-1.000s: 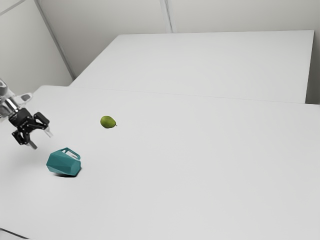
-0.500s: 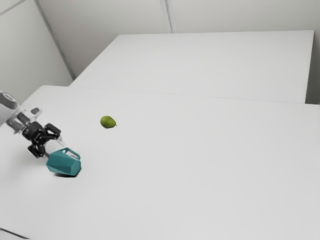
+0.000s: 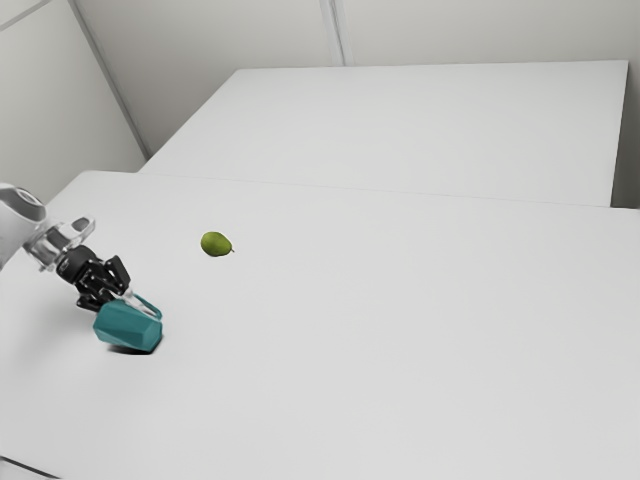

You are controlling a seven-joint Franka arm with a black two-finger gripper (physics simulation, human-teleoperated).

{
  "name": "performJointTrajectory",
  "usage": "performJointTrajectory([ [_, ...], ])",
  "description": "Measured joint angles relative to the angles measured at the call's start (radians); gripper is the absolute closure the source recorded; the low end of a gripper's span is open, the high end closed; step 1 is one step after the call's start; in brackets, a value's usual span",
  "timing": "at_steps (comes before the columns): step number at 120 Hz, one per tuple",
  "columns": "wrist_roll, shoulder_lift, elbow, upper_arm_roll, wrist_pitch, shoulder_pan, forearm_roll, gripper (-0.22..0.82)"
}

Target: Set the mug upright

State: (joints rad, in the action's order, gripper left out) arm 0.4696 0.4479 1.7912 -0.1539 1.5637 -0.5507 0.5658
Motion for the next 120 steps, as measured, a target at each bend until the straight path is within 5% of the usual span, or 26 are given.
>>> performJointTrajectory([
  [49,-0.039,-0.056,-0.020,0.064,0.003,0.009,-0.011,0.76],
  [86,-0.131,-0.265,-0.002,0.158,0.112,0.176,-0.307,0.78],
  [120,-0.295,-0.425,0.143,0.262,0.299,0.293,-0.563,0.79],
])
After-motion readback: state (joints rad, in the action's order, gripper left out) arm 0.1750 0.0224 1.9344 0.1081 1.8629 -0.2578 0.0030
